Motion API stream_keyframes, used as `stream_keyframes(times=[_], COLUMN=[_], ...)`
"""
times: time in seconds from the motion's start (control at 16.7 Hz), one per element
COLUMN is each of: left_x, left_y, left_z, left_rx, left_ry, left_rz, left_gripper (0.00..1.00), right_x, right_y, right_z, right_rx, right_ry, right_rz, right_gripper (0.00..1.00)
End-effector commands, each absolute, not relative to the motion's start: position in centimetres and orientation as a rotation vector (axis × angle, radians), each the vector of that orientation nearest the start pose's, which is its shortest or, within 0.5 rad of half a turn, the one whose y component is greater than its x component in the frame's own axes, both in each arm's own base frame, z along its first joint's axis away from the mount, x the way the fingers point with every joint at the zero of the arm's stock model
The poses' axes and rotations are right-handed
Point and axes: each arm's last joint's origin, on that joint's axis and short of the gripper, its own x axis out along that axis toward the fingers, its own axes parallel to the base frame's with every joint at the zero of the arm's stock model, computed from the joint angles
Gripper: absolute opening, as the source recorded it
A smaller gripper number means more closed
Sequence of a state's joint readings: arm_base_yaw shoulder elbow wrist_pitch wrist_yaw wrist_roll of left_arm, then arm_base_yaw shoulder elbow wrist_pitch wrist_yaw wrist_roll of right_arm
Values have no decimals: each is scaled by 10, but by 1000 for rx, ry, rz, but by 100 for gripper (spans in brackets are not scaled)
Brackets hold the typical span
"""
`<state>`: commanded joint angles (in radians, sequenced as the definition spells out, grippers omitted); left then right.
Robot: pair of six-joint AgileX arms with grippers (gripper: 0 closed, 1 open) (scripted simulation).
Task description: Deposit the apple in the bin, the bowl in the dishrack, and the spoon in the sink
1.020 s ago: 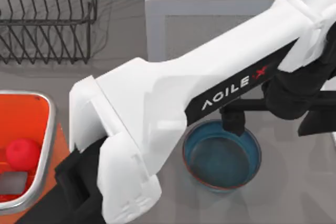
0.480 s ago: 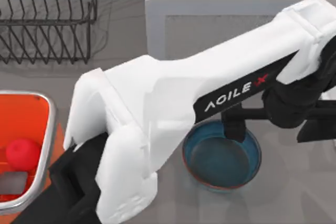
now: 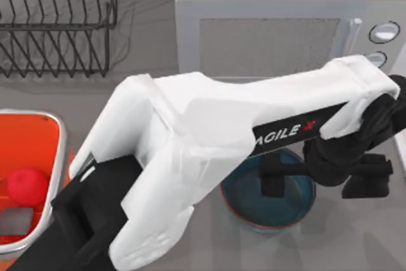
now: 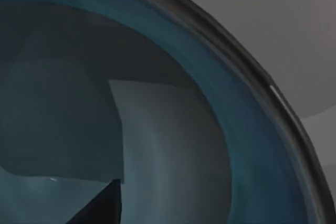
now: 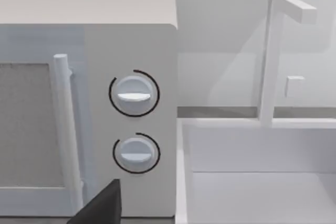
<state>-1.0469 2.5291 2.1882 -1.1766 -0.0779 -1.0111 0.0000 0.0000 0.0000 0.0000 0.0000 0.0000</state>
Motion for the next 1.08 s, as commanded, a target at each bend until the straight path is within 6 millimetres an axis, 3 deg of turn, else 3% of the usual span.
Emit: stream_keyframes(times=[0.24, 1.02, 1.08], left_x=[257, 257, 257], left_y=[-427, -427, -427], left_z=[127, 127, 127], left_rx=[14, 14, 14], left_ry=[1471, 1471, 1471], left_rz=[-16, -16, -16], left_gripper=[100, 2, 0], right_x=[106, 106, 106], right_y=[-1, -1, -1], right_z=[160, 160, 160], right_rx=[0, 0, 0], right_ry=[0, 0, 0], right_rz=[0, 0, 0], right_gripper=[100, 100, 100])
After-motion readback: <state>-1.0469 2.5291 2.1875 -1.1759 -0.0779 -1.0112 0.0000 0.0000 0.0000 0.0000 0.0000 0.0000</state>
